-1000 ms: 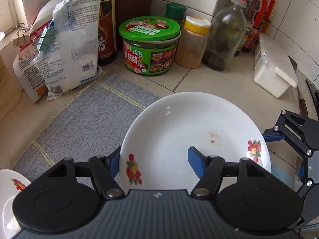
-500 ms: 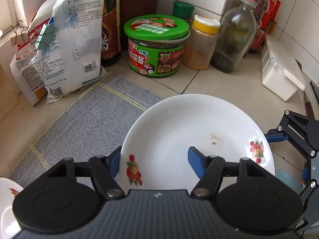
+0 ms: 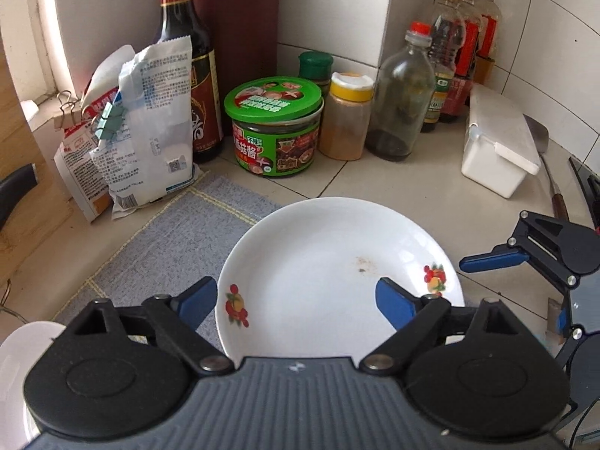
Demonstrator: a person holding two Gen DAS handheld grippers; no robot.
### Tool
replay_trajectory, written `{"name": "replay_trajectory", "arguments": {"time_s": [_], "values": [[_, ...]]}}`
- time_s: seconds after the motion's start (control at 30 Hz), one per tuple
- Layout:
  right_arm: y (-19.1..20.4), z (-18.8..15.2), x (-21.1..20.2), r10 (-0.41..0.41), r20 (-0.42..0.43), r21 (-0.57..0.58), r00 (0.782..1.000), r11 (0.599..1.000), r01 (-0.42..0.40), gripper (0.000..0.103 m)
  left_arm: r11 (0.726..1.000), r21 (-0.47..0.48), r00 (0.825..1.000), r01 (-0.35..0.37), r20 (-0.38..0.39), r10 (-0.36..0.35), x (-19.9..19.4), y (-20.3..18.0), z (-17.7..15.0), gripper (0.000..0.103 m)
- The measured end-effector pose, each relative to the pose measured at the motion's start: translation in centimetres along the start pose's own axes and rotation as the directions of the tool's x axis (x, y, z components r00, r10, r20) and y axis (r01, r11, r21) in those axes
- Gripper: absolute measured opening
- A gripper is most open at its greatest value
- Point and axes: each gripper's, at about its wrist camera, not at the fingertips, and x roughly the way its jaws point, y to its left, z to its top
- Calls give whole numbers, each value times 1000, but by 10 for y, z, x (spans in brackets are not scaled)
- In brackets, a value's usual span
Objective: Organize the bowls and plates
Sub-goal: 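Lower the plate onto the towel and open the left gripper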
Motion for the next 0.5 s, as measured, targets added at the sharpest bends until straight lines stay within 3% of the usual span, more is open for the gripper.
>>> {"name": "replay_trajectory", "arguments": {"time_s": [0.23,0.37,0.5], "values": [[15,-2,-31,-24,32,22,999,999,23,103,995,-69,994,-71,74,76,-54,-16,-14,95],[24,-5,-46,-22,41,39,999,999,20,103,991,-128,995,-46,87,57,-80,-26,-29,95],[35,-8,-61,-37,37,32,999,999,35,103,981,-180,989,-71,113,93,-106,-43,-51,95]]}}
